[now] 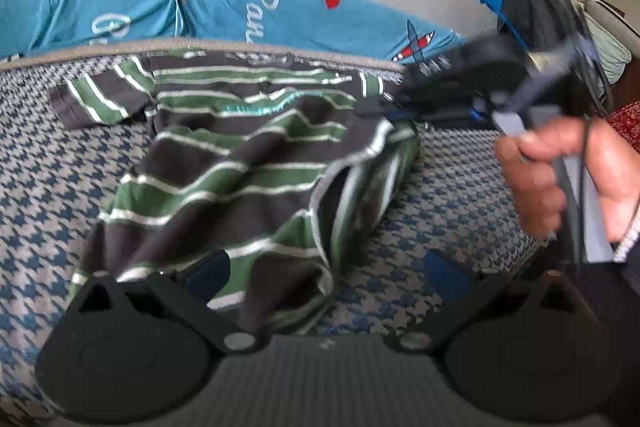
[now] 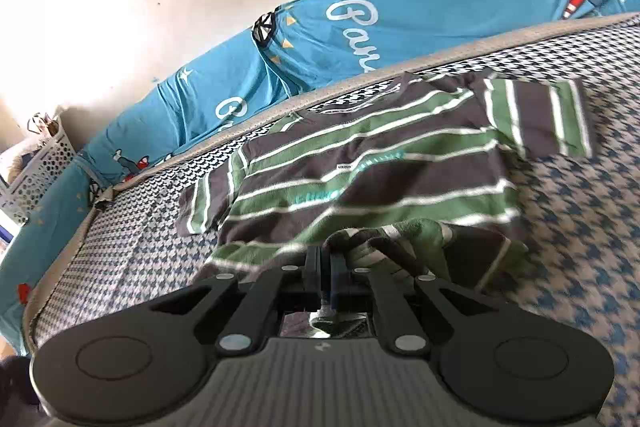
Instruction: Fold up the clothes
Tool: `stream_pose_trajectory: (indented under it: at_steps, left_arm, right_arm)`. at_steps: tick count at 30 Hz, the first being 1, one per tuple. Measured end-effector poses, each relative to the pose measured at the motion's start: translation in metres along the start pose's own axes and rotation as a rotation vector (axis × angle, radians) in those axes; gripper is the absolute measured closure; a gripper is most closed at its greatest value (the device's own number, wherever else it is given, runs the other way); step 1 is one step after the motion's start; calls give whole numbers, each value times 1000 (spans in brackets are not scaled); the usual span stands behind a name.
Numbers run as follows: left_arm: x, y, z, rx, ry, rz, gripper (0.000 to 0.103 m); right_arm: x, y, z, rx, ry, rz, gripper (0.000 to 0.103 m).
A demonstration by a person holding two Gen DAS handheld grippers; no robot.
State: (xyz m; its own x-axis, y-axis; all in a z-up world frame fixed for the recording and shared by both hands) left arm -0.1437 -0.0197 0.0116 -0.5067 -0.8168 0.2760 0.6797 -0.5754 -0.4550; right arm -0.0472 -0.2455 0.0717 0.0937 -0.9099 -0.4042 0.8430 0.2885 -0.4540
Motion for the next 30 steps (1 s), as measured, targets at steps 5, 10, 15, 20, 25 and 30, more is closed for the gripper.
stream_pose_trajectory:
  at_steps: [5, 10, 15, 20, 25, 30]
  left_arm:
    - [-16, 17, -2, -12, -47, 100, 0]
    - [-35, 18, -1, 7, -149, 129, 0]
    - [-42, 14, -1, 21, -173, 140, 0]
    - [-45, 12, 2, 30, -195, 148, 0]
    - [-49, 9, 3, 36, -216, 150, 0]
    - [-53, 7, 4, 46, -244, 164, 0]
  right_arm:
    - [7, 28, 0, -33, 73, -2, 83]
    - [26, 10, 8, 43, 204, 44, 67]
    - [29, -8, 8, 74, 118, -1, 66]
    - [20, -2, -8, 35, -20, -12, 66]
    - [3, 11, -22, 25, -228, -62, 66]
    - [-13, 23, -31, 17, -388, -100, 64]
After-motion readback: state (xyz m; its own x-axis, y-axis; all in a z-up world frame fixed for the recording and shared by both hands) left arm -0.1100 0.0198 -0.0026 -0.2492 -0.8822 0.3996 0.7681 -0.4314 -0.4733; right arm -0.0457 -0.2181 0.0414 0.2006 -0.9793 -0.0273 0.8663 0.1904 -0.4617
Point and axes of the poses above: each gripper's, at about its wrist camera, not at the fingertips, and y roughly the way its jaws point, x to its right, z to its top, the point moved 1 cm from there along y, roughly the way its jaws point, and after that the axes turned 11 degrees about x, right-handed, at the moved point
